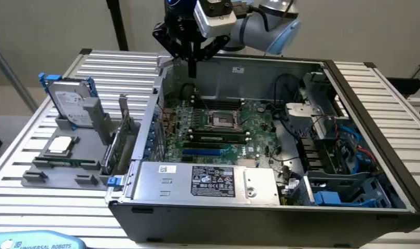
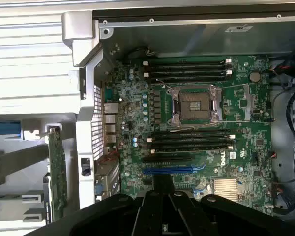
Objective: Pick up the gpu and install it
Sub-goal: 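Reach for the gpu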
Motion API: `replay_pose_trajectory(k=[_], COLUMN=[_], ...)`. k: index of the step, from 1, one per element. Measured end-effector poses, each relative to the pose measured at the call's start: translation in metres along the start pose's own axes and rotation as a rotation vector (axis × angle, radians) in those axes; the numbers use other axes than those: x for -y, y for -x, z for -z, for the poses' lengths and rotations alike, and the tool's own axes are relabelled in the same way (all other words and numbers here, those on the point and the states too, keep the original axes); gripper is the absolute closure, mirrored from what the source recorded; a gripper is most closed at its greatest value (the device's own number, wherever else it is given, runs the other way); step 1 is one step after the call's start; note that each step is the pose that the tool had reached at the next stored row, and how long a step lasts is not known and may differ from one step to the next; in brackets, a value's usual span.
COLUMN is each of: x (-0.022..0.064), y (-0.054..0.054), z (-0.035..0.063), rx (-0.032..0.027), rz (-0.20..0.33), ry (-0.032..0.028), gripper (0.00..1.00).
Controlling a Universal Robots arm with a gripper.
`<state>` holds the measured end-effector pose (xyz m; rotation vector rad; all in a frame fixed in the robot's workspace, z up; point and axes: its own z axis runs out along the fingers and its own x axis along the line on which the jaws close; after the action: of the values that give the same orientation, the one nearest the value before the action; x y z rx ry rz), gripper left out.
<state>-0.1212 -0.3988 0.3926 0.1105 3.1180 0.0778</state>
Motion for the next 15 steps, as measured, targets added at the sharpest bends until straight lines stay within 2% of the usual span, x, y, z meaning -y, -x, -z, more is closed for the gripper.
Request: replay_pose_trajectory(k=[15], x=[0.0004], y=[-0.0024], z=[0.0002], rx=[-0.0002], rz=[0.000], ry=[0.0002], gripper=[0.89])
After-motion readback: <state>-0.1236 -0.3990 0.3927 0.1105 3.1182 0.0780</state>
